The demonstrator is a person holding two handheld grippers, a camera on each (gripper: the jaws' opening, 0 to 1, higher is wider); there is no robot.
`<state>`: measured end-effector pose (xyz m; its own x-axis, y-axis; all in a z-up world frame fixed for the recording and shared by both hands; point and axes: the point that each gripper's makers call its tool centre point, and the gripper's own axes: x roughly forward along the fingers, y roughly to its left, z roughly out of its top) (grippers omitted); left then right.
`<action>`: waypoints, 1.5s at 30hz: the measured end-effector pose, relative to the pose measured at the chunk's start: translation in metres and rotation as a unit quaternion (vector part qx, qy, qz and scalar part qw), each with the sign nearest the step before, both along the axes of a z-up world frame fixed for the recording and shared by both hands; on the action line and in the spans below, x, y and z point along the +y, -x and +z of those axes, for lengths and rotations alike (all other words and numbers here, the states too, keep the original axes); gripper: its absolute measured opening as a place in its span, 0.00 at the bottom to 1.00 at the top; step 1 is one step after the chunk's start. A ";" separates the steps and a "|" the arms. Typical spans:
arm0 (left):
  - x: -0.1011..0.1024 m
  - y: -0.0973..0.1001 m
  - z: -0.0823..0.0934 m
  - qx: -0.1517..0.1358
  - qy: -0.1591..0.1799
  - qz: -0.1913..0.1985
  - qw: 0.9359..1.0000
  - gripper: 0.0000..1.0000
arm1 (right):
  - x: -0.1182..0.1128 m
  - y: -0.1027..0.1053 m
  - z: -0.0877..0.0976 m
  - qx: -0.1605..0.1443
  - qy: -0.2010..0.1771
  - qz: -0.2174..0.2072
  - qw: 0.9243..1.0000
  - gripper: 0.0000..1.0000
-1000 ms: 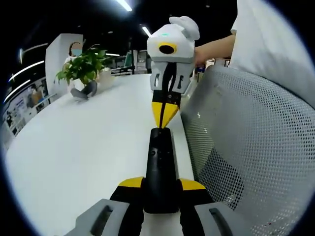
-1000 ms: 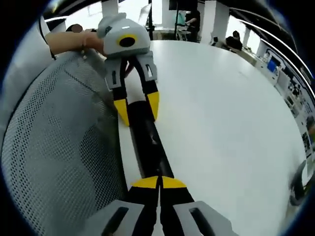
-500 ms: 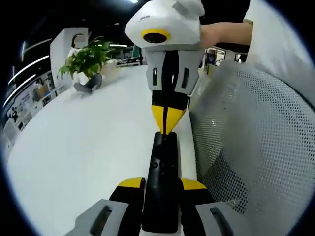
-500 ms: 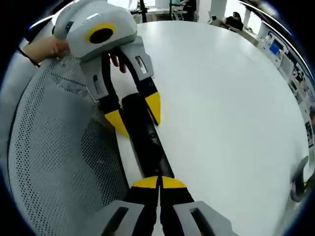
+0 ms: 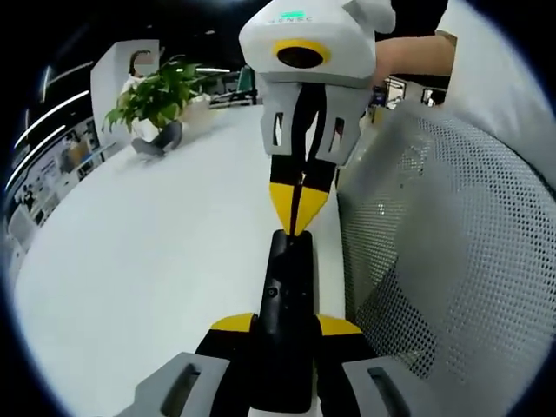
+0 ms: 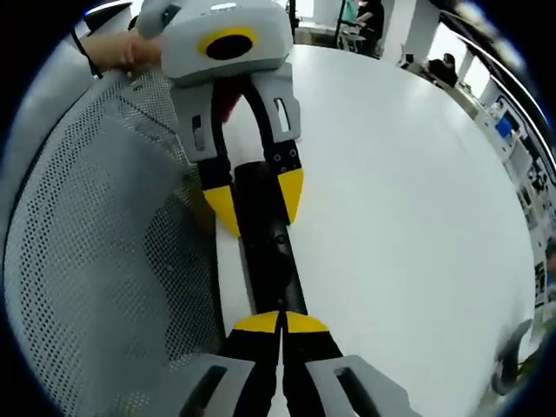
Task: Press the specified remote control buttons in sequence, fully releasing each button before pressing the next.
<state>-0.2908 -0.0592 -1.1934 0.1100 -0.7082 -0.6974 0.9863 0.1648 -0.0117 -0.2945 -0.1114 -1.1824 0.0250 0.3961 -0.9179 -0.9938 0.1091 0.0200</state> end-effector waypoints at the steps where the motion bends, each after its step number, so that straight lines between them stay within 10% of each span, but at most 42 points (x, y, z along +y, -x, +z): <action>1: 0.000 0.000 0.000 0.000 0.000 -0.001 1.000 0.24 | 0.000 0.000 0.001 0.002 -0.005 0.000 1.000 0.00; 19: 0.003 0.005 0.003 -0.004 0.016 -0.008 1.000 0.24 | 0.011 0.002 0.000 -0.024 0.013 0.112 0.993 0.00; 28: 0.004 0.004 0.003 -0.003 0.021 -0.006 1.000 0.24 | 0.011 0.003 -0.004 -0.089 0.102 0.264 0.955 0.00; 32: 0.005 0.004 0.002 -0.003 0.023 -0.006 1.000 0.24 | 0.011 0.001 -0.004 -0.075 0.106 0.254 0.959 0.00; 41: 0.005 0.004 0.001 -0.002 0.028 -0.004 1.000 0.24 | 0.011 0.000 0.000 0.003 -0.009 0.081 0.997 0.00; 45: 0.005 0.004 0.001 -0.002 0.029 -0.002 1.000 0.24 | 0.011 0.000 0.002 0.006 -0.020 0.066 0.998 0.00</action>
<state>-0.2947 -0.0538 -1.1926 0.1097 -0.7482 -0.6544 0.9871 0.1592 -0.0165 -0.2943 -0.1009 -1.1803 -0.0400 0.4314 -0.9013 -0.9992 -0.0230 0.0334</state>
